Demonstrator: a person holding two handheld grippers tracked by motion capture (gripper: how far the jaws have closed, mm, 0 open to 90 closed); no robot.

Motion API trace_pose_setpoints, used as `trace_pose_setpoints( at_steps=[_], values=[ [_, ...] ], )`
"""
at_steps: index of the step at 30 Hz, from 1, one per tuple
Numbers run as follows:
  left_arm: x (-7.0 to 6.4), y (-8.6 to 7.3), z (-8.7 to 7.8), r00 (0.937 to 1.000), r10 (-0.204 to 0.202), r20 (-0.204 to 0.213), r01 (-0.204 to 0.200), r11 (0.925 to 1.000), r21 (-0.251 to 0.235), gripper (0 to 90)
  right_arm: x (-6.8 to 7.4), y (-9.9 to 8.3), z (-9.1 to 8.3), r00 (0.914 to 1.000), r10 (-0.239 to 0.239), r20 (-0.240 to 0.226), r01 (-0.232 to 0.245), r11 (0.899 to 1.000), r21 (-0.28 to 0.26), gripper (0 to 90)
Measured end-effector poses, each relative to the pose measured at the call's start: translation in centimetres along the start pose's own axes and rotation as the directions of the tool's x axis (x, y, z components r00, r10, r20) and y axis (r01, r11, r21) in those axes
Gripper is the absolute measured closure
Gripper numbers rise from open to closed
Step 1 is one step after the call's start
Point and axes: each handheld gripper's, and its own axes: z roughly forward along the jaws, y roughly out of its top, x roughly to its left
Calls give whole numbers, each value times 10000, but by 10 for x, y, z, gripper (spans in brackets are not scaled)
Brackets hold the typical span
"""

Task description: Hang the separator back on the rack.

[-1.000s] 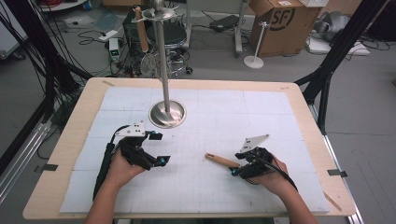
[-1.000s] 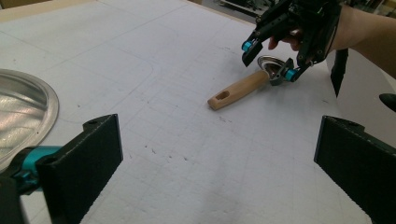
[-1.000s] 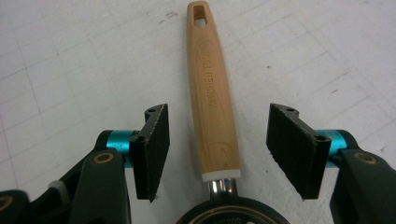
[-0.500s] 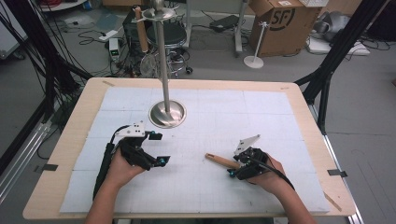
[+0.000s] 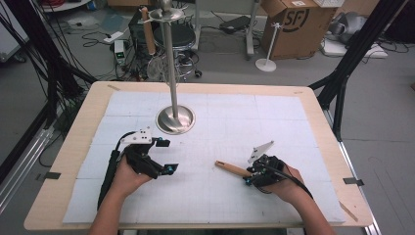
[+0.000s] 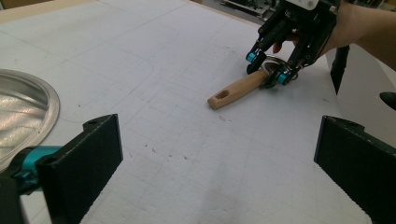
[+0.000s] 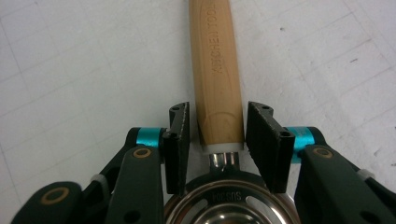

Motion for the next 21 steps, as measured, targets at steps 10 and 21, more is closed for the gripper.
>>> trace_pose_setpoints(
  at_steps=[10, 21],
  values=[
    [-1, 0, 0, 10000, -20, 4, 20, 10000, -36, 16, -1, 5, 1, 9999, 133, -100, -128, 9990, 418, 643],
    [-1, 0, 0, 10000, -21, 34, 22, 10000, -71, 16, 0, 8, 1, 9999, -23, -161, 31, 9989, 461, 688]
  ],
)
